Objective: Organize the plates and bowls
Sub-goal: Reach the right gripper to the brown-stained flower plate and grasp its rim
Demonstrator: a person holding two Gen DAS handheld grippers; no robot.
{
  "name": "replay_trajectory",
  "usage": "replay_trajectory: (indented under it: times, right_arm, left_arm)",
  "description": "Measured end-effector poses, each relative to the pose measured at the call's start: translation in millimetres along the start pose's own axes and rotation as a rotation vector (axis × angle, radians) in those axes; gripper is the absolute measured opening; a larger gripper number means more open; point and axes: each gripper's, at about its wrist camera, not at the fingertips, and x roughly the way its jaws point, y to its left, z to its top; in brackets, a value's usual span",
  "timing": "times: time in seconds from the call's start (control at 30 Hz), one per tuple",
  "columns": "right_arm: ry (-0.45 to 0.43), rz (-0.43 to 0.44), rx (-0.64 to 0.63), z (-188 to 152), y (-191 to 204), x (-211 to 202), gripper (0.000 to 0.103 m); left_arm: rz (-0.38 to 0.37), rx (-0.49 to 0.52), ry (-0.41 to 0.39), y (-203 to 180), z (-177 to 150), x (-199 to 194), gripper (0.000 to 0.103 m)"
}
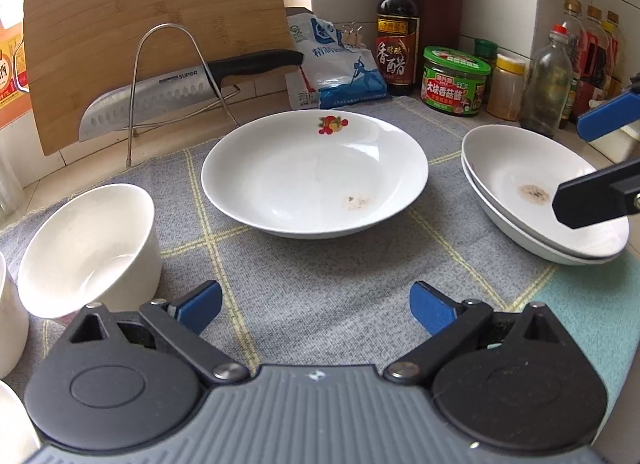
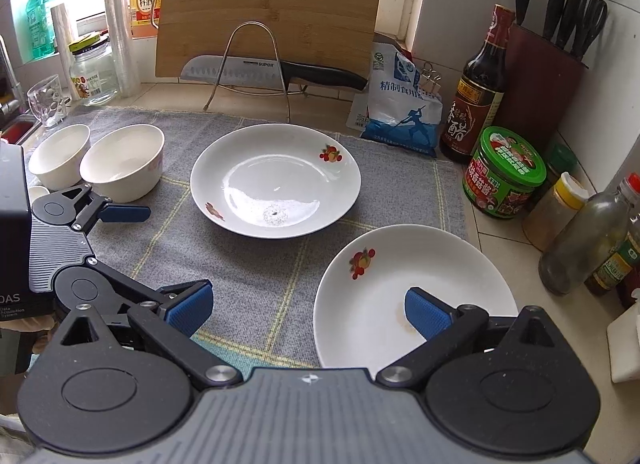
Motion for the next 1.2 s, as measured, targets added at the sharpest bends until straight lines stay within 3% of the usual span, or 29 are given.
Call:
replay_trajectory:
  times: [0.3,0.5,0.83,1.2]
  right_arm:
    - [0.008,0.118,-0.114,38.0,-33.0,43.5,0.103]
    - [0.023,0.173,-0.166,55.6,-41.6,75.5,0.103]
    - [0.058,0.296,-0.261,83.1,-38.8,116.0,0.103]
    - [0.126,0.346,-0.299,103.8,-43.2,165.7,0.103]
  left_arm:
    - [0.064,-0.047,0.033,-10.4,12.9,33.1,0.102]
    - [0.066,-0.097,0.017,-9.4,15.8,40.4,0.103]
    - [0.074,-0.098,-0.027,-11.6,9.4,38.4,0.103]
    - [0.069,-0.092,-0.007,-10.9,14.5,40.9,0.103]
